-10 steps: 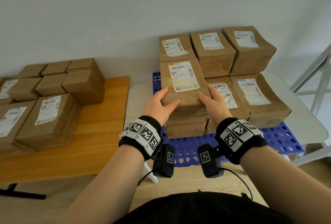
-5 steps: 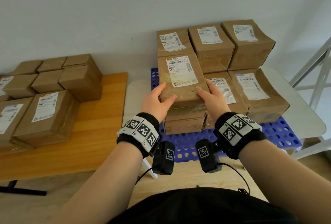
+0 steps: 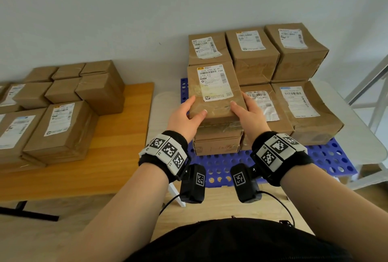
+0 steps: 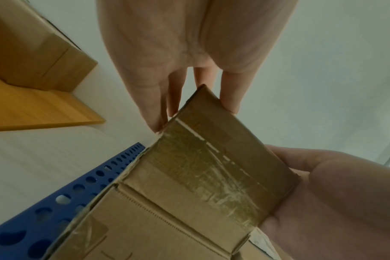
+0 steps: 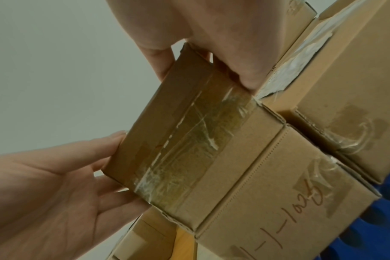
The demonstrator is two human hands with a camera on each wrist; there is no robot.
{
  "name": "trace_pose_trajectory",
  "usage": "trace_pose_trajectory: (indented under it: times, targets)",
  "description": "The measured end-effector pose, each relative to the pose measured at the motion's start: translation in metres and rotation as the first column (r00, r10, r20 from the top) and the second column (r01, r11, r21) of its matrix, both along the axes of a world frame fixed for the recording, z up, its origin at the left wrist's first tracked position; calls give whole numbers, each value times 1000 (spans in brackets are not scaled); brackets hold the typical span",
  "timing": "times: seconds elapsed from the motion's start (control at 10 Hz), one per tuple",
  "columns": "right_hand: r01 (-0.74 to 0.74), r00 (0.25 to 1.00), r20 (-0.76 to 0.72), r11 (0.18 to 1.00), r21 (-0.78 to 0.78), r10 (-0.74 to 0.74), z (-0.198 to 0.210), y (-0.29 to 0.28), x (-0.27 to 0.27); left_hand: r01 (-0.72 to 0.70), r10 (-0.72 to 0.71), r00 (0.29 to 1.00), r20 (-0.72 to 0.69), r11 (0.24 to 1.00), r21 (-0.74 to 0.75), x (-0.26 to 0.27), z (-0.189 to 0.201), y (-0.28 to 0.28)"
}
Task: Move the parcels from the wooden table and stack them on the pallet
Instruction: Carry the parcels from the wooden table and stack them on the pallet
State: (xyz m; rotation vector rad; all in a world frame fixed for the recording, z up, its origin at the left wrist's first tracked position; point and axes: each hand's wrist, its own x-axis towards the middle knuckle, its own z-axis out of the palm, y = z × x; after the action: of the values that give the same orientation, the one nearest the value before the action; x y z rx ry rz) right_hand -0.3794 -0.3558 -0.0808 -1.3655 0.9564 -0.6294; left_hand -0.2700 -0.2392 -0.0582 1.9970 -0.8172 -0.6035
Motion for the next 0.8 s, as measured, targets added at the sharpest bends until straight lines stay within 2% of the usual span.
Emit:
trace_pose_trajectory:
  times: [0.5,0.8]
  targets:
    - [-45,998,-52,999,-17,44,4,-5,-3,-14,12,999,37,998,62,-6,6,-10]
    - [16,1000,-24,991,-131,-19,31,6,-9,-63,61,996,70,998,20,-9,9,-7]
